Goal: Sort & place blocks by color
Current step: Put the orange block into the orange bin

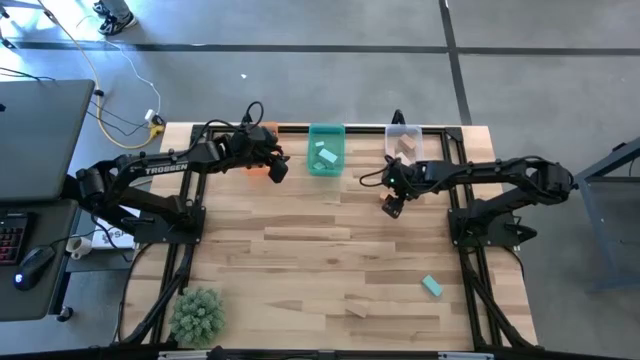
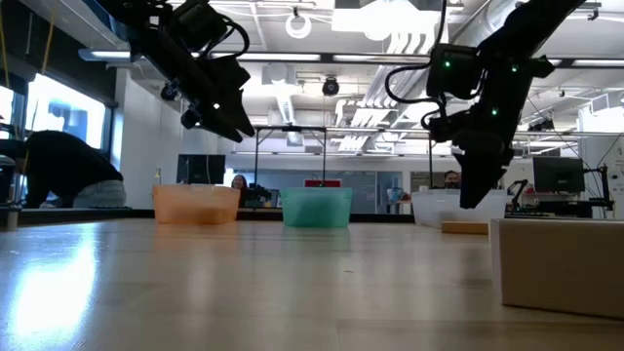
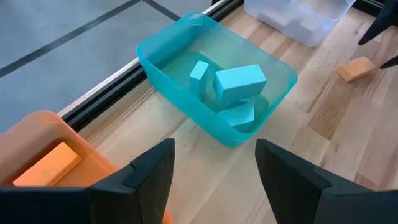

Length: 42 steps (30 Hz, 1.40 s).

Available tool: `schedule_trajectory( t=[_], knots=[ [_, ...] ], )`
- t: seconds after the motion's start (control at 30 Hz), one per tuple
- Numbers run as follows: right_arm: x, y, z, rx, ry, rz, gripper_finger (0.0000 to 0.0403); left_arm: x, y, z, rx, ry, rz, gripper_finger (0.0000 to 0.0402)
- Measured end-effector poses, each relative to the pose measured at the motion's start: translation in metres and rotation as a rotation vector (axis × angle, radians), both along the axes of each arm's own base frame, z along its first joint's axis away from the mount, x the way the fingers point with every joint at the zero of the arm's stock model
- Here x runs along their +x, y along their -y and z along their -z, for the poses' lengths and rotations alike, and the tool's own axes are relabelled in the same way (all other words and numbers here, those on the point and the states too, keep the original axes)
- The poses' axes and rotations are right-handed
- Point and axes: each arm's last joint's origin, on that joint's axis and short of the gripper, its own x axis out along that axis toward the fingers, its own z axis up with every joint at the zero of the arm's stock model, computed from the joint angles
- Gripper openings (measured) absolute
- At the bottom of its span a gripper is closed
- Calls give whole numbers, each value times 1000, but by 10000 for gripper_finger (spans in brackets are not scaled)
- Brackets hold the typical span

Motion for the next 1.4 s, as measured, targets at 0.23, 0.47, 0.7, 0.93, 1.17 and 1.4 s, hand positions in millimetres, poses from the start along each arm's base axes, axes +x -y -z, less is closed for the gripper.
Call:
schedule_trajectory(
  t=[0.23,0.47,0.7,0.93,1.17,1.4],
  knots=[
    [2,1,7,5,-10,2,248,0,0,0,0,0,0,211],
    [7,3,28,33,-91,-7,248,0,0,0,0,0,0,211],
    [11,4,37,67,-123,9,226,0,0,0,0,0,0,211],
    [11,3,37,123,-105,66,101,0,0,0,-42,36,-21,211],
    [16,0,30,170,-74,106,101,2,2,-1,-94,83,33,211],
    [38,-4,-3,233,65,27,101,7,5,-5,-183,195,116,212]
  ],
)
